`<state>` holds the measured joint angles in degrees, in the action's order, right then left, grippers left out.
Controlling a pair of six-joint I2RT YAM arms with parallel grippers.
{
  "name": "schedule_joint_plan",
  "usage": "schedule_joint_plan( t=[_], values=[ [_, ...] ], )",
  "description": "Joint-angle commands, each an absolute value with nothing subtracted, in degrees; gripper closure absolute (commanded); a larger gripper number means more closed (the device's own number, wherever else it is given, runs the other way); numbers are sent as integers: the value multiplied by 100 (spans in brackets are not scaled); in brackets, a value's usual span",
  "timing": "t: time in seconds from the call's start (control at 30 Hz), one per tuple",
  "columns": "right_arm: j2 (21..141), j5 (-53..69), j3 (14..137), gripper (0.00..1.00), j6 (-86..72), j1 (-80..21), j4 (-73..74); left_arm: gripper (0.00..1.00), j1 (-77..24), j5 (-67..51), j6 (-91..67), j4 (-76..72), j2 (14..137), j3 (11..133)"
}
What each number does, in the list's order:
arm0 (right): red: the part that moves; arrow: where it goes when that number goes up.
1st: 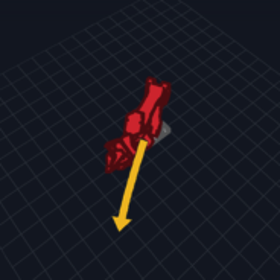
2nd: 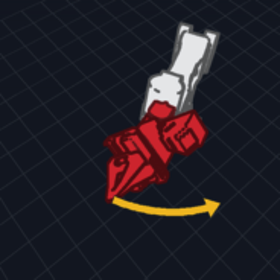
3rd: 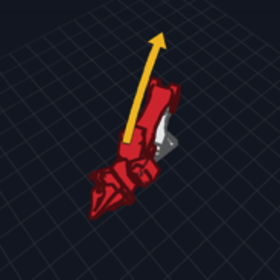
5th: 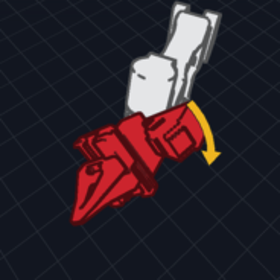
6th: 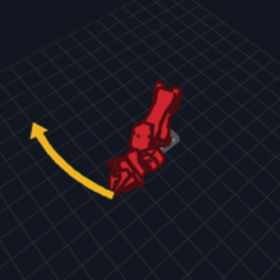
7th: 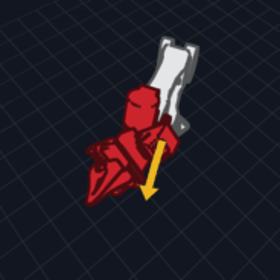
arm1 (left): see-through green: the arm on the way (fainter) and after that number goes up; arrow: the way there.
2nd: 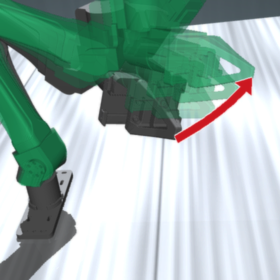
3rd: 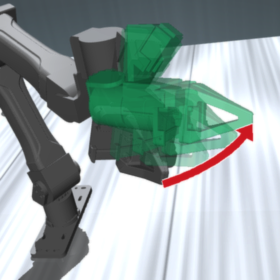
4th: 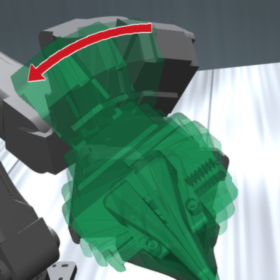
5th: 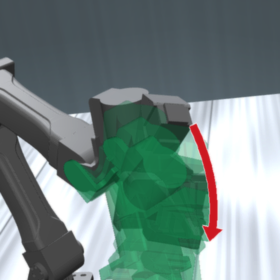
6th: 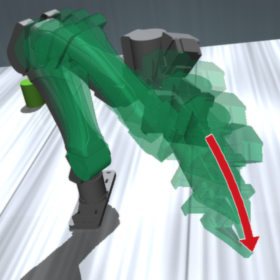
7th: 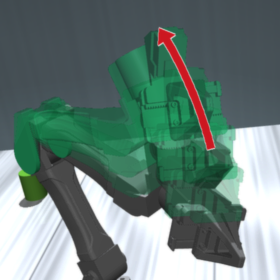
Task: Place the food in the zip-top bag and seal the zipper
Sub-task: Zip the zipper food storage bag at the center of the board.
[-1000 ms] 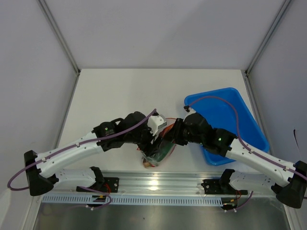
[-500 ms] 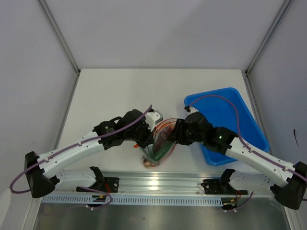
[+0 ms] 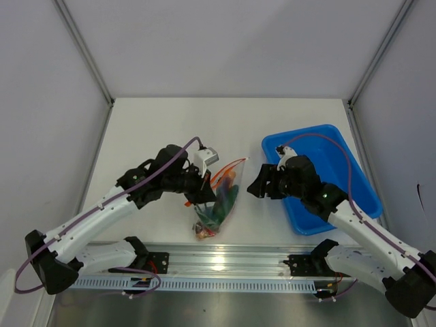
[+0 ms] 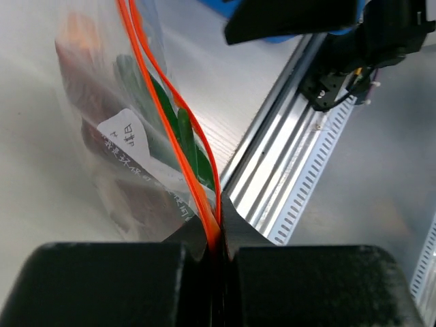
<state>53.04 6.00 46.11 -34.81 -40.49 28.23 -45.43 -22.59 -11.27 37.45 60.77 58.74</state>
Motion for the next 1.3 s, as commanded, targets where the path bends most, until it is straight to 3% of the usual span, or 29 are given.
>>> schedule_joint_plan(
  t=[0.0,0.2,0.4,0.63,0.93,1.27],
  values=[
    [5440,1790,4247,29,-3015,-3448,1374,100,-4360,-3198,-1301,3296,5758,5888],
    [5564,2557,4201,27,-2173,-3322,634,99,-4157,-3751,-1327,3366,5511,5985],
    [5388,3742,3973,16,-2030,-2848,-333,99,-3982,-4420,-1485,3261,5247,6020],
    [5458,4885,4122,12,-1890,-2488,-895,99,-3973,-4991,-1757,3050,5010,6205],
    [6047,6326,4324,12,-2284,-2364,-2160,99,-3973,-5590,-2048,2865,4816,6460],
    [6240,6899,4508,14,-3182,-2583,-3243,100,-3973,-5783,-2329,2558,4843,6425]
  ],
)
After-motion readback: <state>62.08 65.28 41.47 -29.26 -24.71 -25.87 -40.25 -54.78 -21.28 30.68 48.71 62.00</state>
